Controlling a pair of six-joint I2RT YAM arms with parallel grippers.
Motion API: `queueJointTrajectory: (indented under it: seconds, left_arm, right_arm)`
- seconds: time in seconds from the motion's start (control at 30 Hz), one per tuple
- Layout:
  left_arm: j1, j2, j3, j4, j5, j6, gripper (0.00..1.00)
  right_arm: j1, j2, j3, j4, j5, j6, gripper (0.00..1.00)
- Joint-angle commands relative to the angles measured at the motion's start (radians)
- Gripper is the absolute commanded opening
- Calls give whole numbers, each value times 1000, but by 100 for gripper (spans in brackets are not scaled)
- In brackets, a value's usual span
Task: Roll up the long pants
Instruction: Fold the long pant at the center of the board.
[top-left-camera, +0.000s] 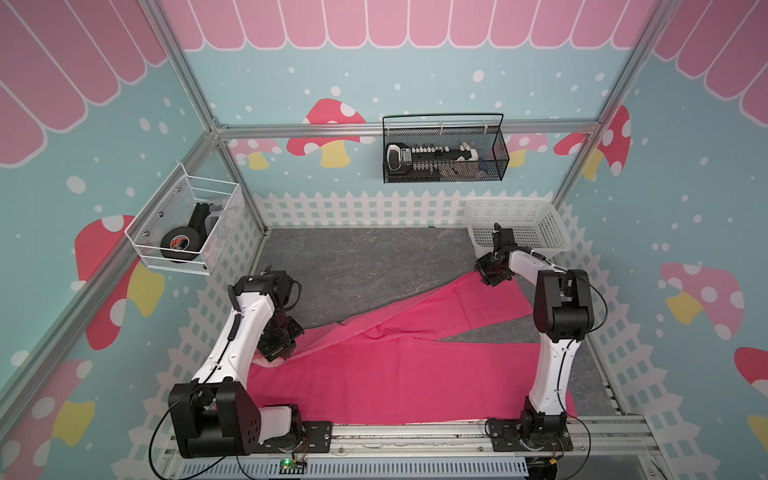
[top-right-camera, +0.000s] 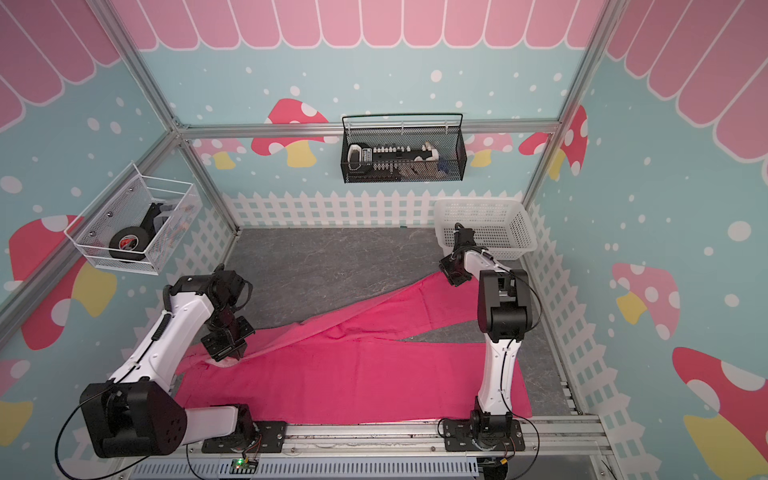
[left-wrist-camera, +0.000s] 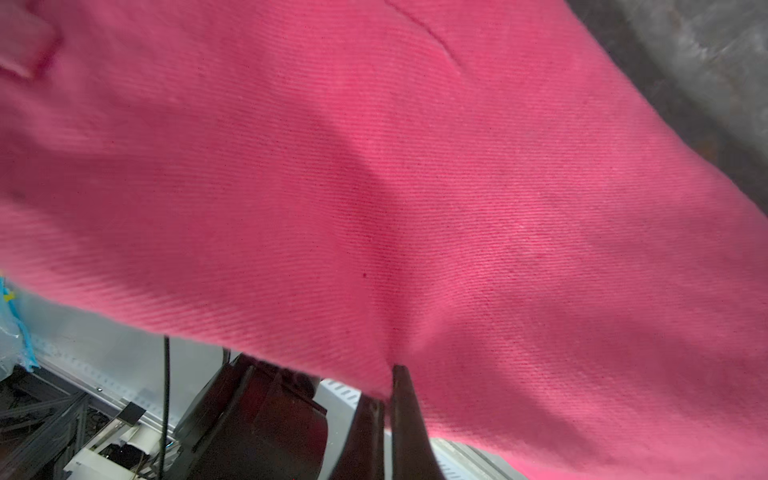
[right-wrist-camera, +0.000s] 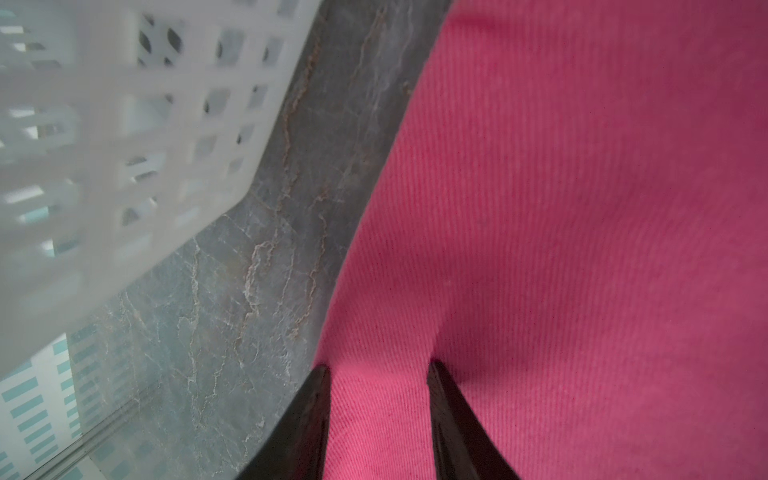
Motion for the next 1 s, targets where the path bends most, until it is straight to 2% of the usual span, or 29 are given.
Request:
queueJointTrajectory:
  seconds: [0.0, 0.13, 0.33, 0.57, 0.97]
  left_arm:
    - [-14, -52, -86, -109, -86, 31, 0]
    - [-38, -220, -163, -118, -107, 50, 0]
    - [-130, -407, -238, -219, -148, 112, 0]
    - [-206, -515, -307, -302, -181, 178, 0]
    - [-209, -664, -327, -483, -258, 308, 0]
  right_arm:
    - [2, -10, 20, 12, 25, 22, 40]
    - [3, -18, -5, 114, 40, 90, 41]
    - [14, 22, -34, 230, 58, 217, 41]
    - [66, 105, -65, 361, 40, 305, 41]
    - [106, 217, 17, 433, 76, 372, 41]
